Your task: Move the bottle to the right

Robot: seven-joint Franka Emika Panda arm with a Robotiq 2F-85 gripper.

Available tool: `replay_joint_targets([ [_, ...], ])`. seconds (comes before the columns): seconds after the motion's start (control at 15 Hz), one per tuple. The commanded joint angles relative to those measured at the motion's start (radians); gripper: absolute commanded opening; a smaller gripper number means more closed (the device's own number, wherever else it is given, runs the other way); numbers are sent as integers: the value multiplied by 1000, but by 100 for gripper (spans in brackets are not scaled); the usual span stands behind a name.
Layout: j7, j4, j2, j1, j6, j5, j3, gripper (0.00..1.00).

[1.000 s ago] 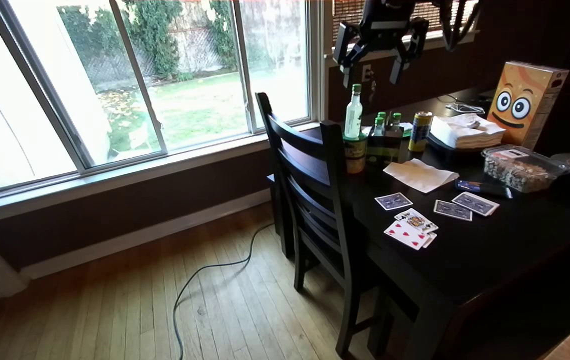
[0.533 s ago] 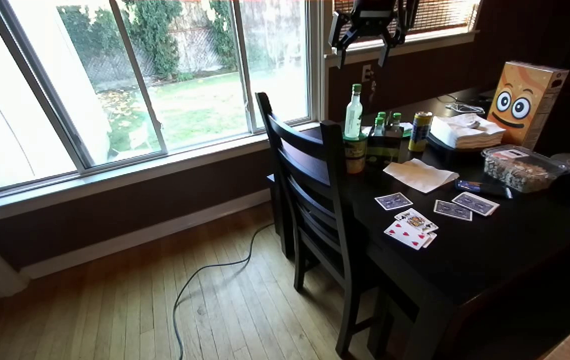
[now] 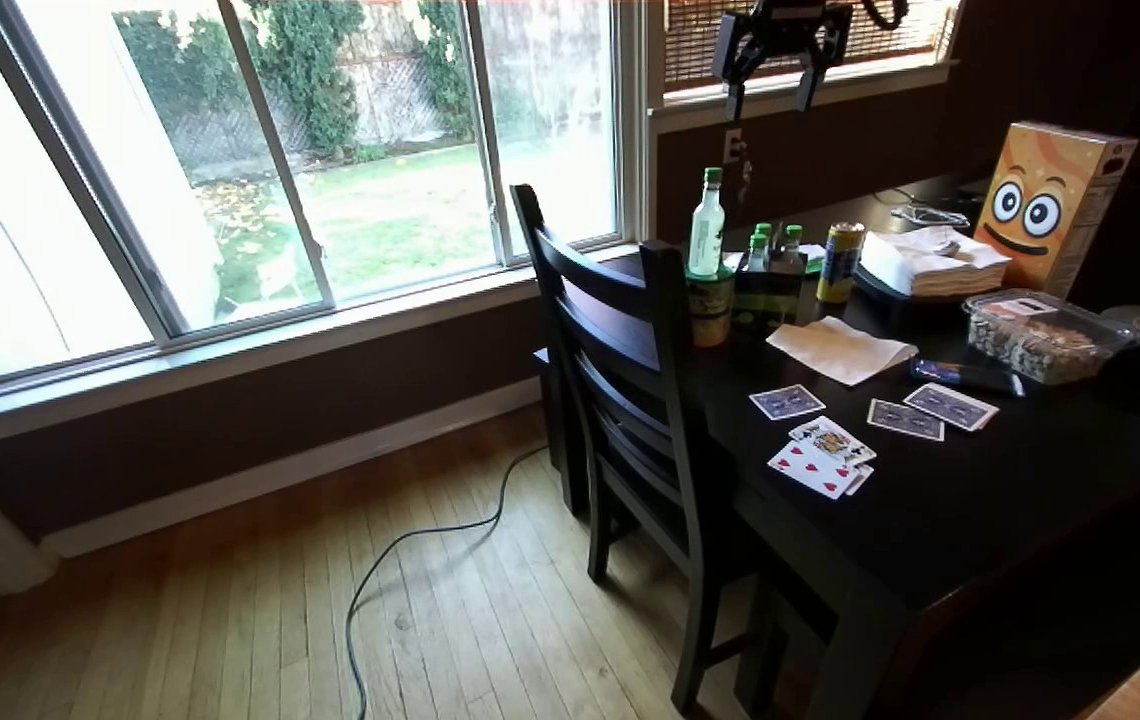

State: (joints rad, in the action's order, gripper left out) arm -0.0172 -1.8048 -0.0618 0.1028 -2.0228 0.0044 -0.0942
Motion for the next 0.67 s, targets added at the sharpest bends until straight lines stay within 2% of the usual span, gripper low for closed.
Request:
replay_joint_targets([
  [0.0,-257,135,-104,47,121,127,-22,100],
  [0.13,-351,178,-144,71,120,154,-27,100],
  [0.2,-366,191,-164,82,68,174,-27,100],
  [0.27,-357,209,-183,96,25,256,-19,100],
  [0.33,-318,134,-124,79,50,168,-23,100],
  [0.6,-336,181,-168,95,25,224,-18,100],
])
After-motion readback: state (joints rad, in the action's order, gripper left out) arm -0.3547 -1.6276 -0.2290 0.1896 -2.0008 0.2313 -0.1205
